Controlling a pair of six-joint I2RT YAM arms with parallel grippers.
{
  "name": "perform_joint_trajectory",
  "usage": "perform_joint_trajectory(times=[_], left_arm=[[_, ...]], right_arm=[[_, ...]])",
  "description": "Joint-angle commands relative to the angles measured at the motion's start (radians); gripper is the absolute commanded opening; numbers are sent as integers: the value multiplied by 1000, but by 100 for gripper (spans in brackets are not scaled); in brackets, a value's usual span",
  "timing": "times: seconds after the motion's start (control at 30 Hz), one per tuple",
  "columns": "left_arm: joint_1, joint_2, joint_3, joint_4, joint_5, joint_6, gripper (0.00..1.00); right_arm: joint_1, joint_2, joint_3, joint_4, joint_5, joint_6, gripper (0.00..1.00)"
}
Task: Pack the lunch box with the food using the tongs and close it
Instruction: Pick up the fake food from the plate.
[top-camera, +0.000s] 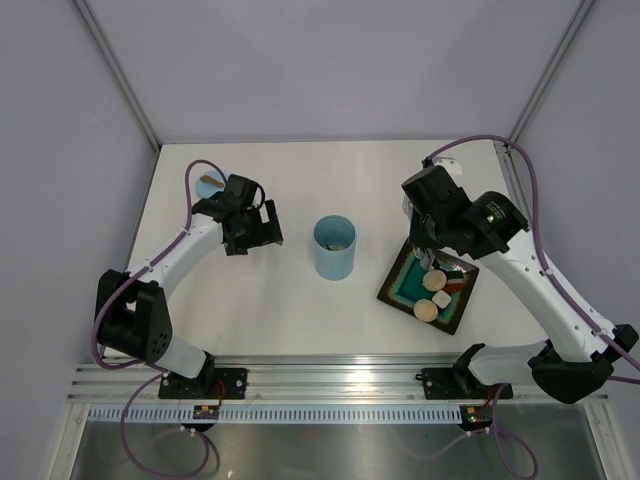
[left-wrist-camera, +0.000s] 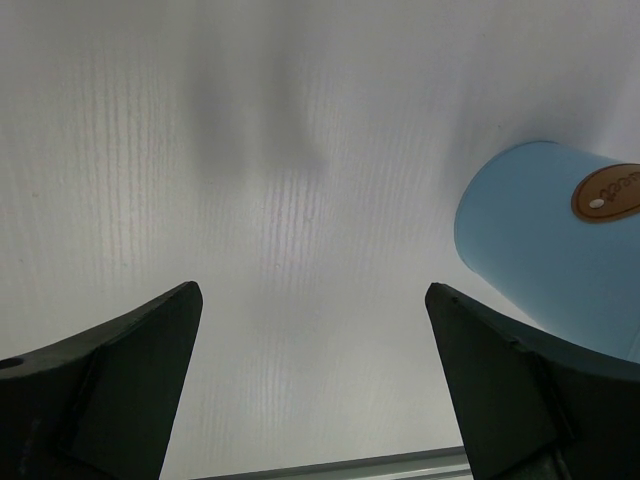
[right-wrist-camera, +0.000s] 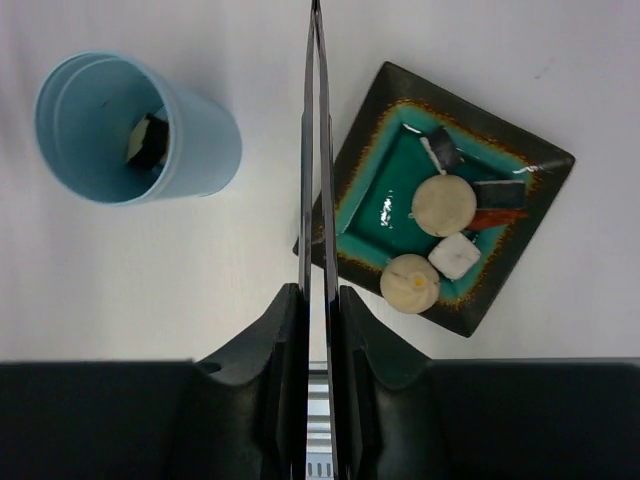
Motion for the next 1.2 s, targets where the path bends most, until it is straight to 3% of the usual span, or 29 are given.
perform_joint_trajectory(times=[0.0,0.23,0.63,1.17], left_arm=[[7,-40,33,-5,-49,20,99],[9,-42,46,-13,-51,28,99],[9,-39,30,3,-28,28,99],[9,-17,22,21,-9,34,99]], right_arm=[[1,-8,16,-195,199,109,17],[1,-83,-98,-354,92,246,20],[0,-140,-207,-365,-114,245,36],[1,-149,-320,-364,-153,234,43]])
